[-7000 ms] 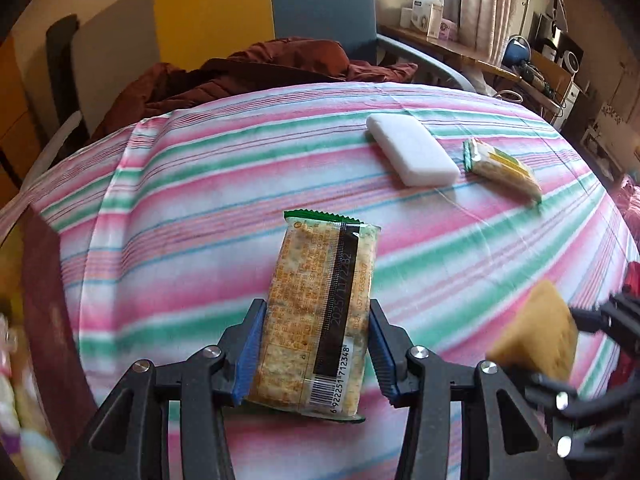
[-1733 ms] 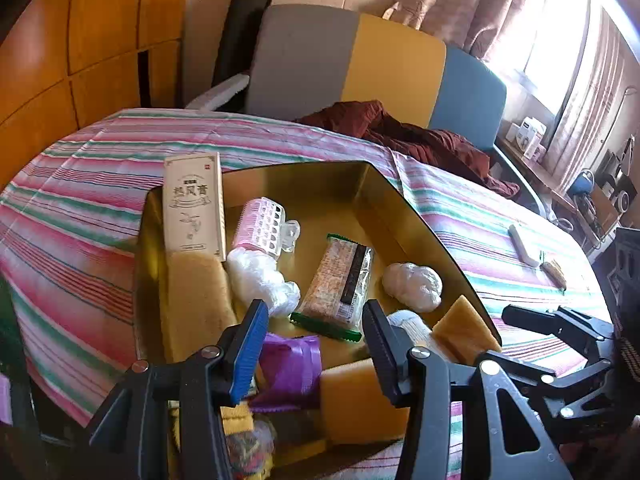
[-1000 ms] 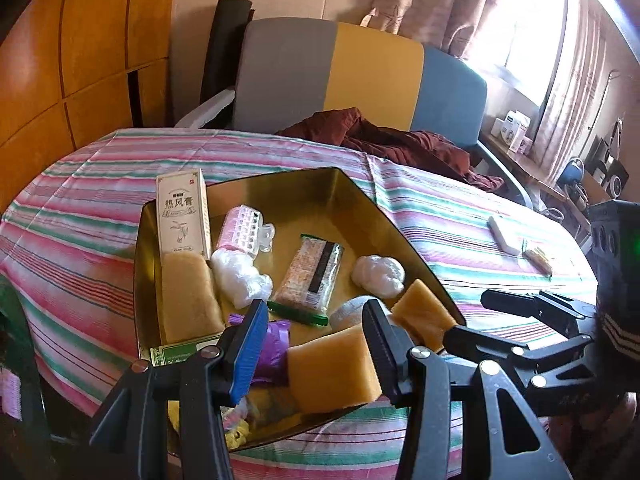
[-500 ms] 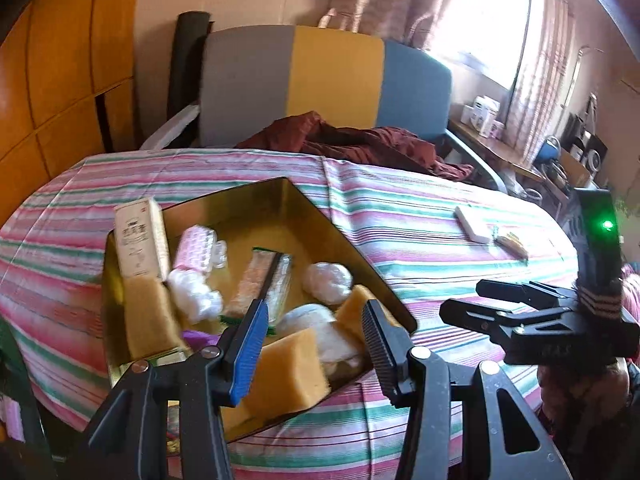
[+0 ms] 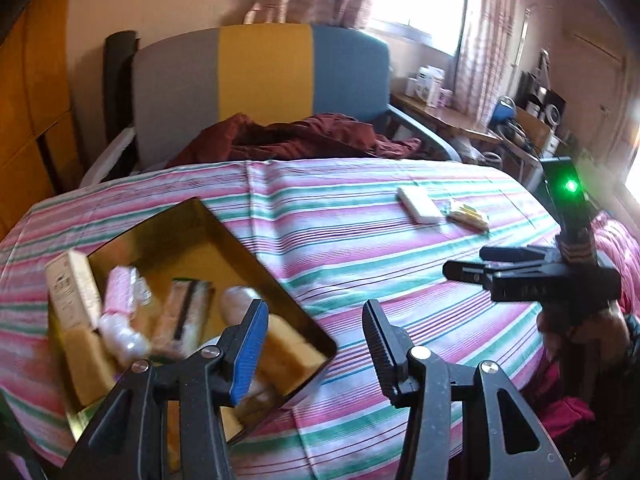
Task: Organize objects
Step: 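Withdraw both tools and grasp the WEIDAN snack packet with the right tool, then grasp the white block with the left tool while the right tool holds the WEIDAN packet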
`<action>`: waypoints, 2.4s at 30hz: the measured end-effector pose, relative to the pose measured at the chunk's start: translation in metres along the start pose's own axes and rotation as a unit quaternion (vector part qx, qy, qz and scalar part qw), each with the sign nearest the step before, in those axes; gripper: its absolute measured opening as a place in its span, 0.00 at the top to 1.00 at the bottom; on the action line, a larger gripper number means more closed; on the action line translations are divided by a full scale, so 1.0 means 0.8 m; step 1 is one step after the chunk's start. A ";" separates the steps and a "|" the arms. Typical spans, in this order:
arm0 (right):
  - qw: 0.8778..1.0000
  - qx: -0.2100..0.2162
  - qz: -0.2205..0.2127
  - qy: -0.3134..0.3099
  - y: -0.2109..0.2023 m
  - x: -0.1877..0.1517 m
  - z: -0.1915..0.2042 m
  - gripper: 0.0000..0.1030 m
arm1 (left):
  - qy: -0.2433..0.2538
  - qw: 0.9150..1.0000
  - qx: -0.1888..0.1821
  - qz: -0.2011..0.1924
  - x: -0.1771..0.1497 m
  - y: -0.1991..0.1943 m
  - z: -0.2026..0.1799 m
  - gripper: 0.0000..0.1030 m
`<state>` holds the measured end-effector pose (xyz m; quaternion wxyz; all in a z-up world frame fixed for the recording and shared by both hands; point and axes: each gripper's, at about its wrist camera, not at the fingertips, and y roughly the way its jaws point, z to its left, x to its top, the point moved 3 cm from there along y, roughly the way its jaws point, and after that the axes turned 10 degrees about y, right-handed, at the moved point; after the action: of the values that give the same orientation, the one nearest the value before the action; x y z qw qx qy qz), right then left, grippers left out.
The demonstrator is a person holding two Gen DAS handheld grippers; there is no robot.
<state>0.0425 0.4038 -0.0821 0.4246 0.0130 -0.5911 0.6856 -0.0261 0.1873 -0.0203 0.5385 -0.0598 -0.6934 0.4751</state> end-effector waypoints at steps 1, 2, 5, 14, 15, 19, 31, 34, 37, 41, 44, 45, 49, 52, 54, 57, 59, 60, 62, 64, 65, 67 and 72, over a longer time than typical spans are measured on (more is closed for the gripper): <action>1.000 -0.009 -0.001 0.001 -0.001 0.003 -0.009 0.08 | 0.007 1.000 -0.005 0.001 0.003 0.004 -0.006 0.52; 1.000 -0.018 -0.001 0.001 -0.001 0.006 -0.020 0.08 | 0.011 1.000 -0.009 0.002 0.006 0.007 -0.010 0.52; 0.999 -0.043 0.000 0.005 -0.002 0.016 -0.053 0.07 | 0.024 0.999 -0.022 0.010 0.014 0.021 -0.025 0.52; 0.994 -0.111 0.007 0.008 0.011 0.055 -0.155 0.07 | 0.043 0.997 -0.056 0.035 0.029 0.063 -0.059 0.52; 0.993 -0.118 0.008 0.006 0.014 0.060 -0.164 0.07 | 0.045 0.997 -0.059 0.037 0.030 0.067 -0.063 0.52; 0.989 -0.149 0.015 -0.003 0.033 0.086 -0.200 0.07 | 0.051 0.995 -0.071 0.043 0.037 0.082 -0.077 0.52; 0.978 -0.185 0.065 -0.074 0.117 0.139 -0.239 0.07 | 0.065 0.991 -0.098 0.069 0.055 0.130 -0.120 0.52; 0.976 -0.185 0.075 -0.086 0.132 0.147 -0.243 0.05 | 0.066 0.990 -0.103 0.075 0.060 0.142 -0.127 0.52; 0.979 -0.165 0.086 -0.077 0.140 0.152 -0.247 0.07 | 0.064 0.989 -0.108 0.079 0.066 0.152 -0.134 0.52; 0.986 -0.122 0.102 -0.054 0.133 0.149 -0.246 0.40 | 0.059 0.988 -0.114 0.088 0.074 0.167 -0.140 0.52; 0.984 -0.125 0.116 -0.052 0.120 0.132 -0.236 0.53 | 0.054 0.987 -0.118 0.090 0.084 0.177 -0.144 0.52; 0.983 -0.126 0.119 -0.056 0.115 0.122 -0.231 0.53 | 0.052 0.987 -0.121 0.090 0.088 0.181 -0.146 0.52; 0.983 -0.135 0.118 -0.043 0.093 0.087 -0.223 0.53 | 0.050 0.987 -0.119 0.094 0.106 0.202 -0.153 0.52; 0.983 -0.143 0.110 -0.039 0.080 0.068 -0.219 0.53 | 0.044 0.987 -0.116 0.104 0.122 0.227 -0.157 0.52; 0.984 -0.142 0.104 -0.038 0.076 0.061 -0.218 0.53 | 0.045 0.987 -0.111 0.110 0.133 0.244 -0.161 0.52; 0.985 -0.137 0.101 -0.035 0.075 0.060 -0.217 0.52 | 0.044 0.986 -0.109 0.115 0.151 0.269 -0.167 0.51; 0.986 -0.132 0.099 -0.034 0.075 0.059 -0.218 0.51 | 0.039 0.987 -0.101 0.121 0.162 0.287 -0.169 0.45; 0.986 -0.129 0.098 -0.033 0.075 0.059 -0.217 0.50 | 0.034 0.987 -0.099 0.124 0.167 0.296 -0.170 0.43; 0.987 -0.123 0.097 -0.032 0.070 0.057 -0.225 0.50 | 0.022 0.987 -0.100 0.126 0.177 0.314 -0.172 0.36; 0.988 -0.114 0.097 -0.025 0.069 0.057 -0.227 0.44 | 0.018 0.986 -0.094 0.134 0.185 0.329 -0.176 0.28; 0.989 -0.110 0.098 -0.023 0.068 0.056 -0.227 0.38 | 0.015 0.986 -0.095 0.136 0.189 0.338 -0.180 0.28; 0.990 -0.106 0.096 -0.019 0.067 0.057 -0.226 0.30 | 0.018 0.986 -0.089 0.137 0.198 0.352 -0.187 0.24; 0.991 -0.101 0.082 -0.020 0.061 0.063 -0.219 0.29 | 0.028 0.987 -0.064 0.147 0.213 0.387 -0.199 0.22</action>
<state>0.0664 0.5793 -0.1475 0.3543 -0.0649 -0.6650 0.6543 -0.1011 0.5508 -0.1319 0.4768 -0.2089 -0.6906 0.5021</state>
